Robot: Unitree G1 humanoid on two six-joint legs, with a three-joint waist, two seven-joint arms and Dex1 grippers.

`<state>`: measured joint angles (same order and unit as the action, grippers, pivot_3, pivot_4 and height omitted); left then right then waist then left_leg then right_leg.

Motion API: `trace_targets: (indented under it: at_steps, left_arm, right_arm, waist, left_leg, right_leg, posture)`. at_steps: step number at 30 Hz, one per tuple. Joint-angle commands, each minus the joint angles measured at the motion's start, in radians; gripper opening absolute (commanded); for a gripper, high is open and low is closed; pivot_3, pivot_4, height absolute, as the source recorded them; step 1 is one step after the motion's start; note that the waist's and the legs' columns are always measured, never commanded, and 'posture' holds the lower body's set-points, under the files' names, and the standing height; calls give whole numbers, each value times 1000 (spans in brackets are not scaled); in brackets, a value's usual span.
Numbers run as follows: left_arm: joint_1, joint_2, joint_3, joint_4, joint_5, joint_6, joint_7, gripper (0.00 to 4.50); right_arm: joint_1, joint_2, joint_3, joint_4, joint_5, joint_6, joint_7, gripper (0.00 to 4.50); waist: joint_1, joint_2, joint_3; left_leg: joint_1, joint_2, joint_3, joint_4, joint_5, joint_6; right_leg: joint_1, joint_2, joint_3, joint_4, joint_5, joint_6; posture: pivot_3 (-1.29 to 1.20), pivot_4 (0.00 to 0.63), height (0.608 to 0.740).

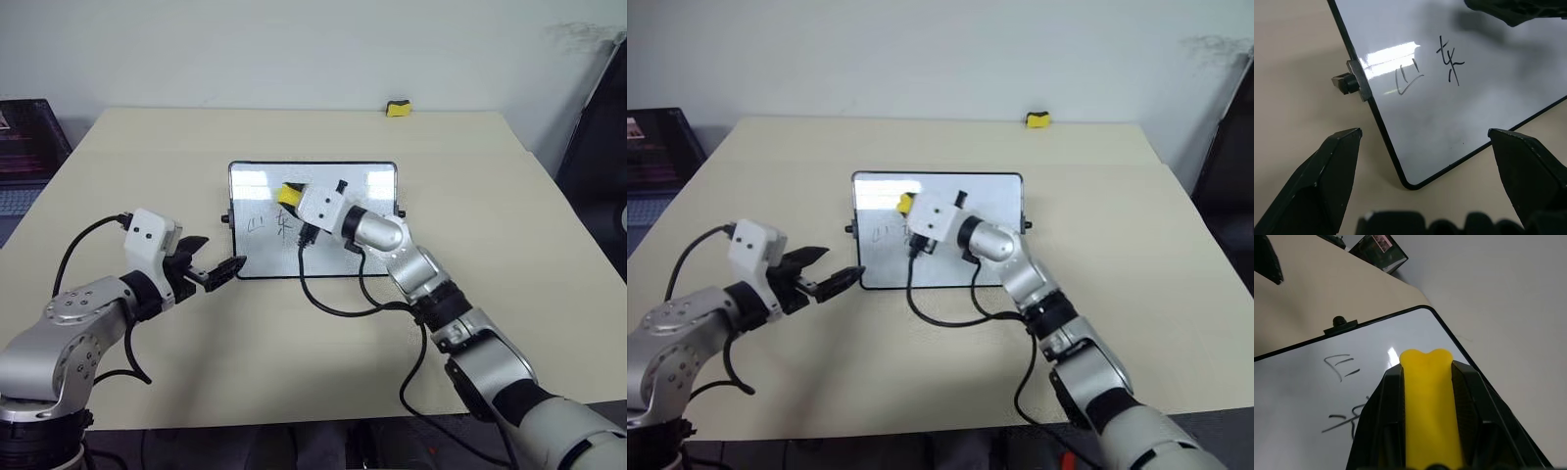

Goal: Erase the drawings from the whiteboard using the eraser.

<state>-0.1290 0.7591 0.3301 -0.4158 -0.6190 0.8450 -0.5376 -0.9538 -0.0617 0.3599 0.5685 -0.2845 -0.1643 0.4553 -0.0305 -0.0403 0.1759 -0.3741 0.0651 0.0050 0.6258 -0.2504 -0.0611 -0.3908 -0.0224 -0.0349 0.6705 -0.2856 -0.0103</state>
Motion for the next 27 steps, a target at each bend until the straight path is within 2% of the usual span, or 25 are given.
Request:
trace_targets:
  at_steps: [1, 4, 6, 13, 16, 21, 24, 27]
  left_arm:
    - [-12, 11, 27, -11, -9, -3, -8, 4500]
    - [-8, 8, 22, -21, -10, -2, -9, 4500]
    - [0, 7, 25, -30, -13, 0, -9, 4500]
    - [4, 7, 26, -28, -14, -3, -7, 4500]
    - [0, 9, 23, -21, -12, -6, -9, 4500]
    - [1, 12, 27, -18, -11, -7, -12, 4500]
    - [1, 12, 25, -19, -11, -7, -14, 4500]
    - [-3, 10, 21, -19, -10, -6, -15, 4500]
  right_arm:
    - [-80, 30, 12, 111, -40, -28, -62, 986]
    - [-104, 43, 46, 230, -73, -23, -62, 986]
    - [-53, 23, 102, 253, -103, -11, 20, 986]
    - [24, -41, 180, 214, -131, 29, 189, 986]
    - [20, -40, 164, 189, -114, 1, 165, 986]
    - [-47, 5, 33, 143, -17, -61, 22, 986]
    - [-85, -1, -3, 166, -33, -58, -68, 986]
    - [-92, -9, 7, 216, -59, -50, -86, 986]
  waist:
    - [0, 0, 0]
    - [1, 0, 0]
    - [2, -1, -1]
    - [4, 0, -1]
    - [5, 0, -1]
    - [5, 0, 0]
    - [2, 0, 0]
    - [1, -1, 0]
  left_leg:
    - [0, 0, 0, 0, 0, 0]
    - [0, 0, 0, 0, 0, 0]
    - [-2, 0, -1, 0, 0, 0]
    - [7, 0, -2, 0, 0, 0]
    - [10, 0, -2, 1, 1, 2]
    - [8, 0, -2, 1, 4, 4]
    - [5, 0, -2, 0, 4, 3]
    - [4, 0, -2, 0, 2, 1]
  right_leg:
    - [0, 0, 0, 0, 0, 0]
    - [0, 0, 0, -1, 0, 0]
    - [0, 0, -1, -2, 0, 0]
    - [5, -1, 0, 2, 0, 1]
    - [6, -1, 0, 5, -3, 4]
    - [3, -1, 0, 8, -1, 2]
    - [1, -1, 1, 7, 0, 0]
    - [0, -1, 1, 6, 1, -2]
  posture:
    - [0, 150, 740]
    - [0, 150, 740]
    - [0, 150, 740]
    - [0, 150, 740]
    - [0, 150, 740]
    - [0, 150, 740]
    - [0, 150, 740]
    - [0, 150, 740]
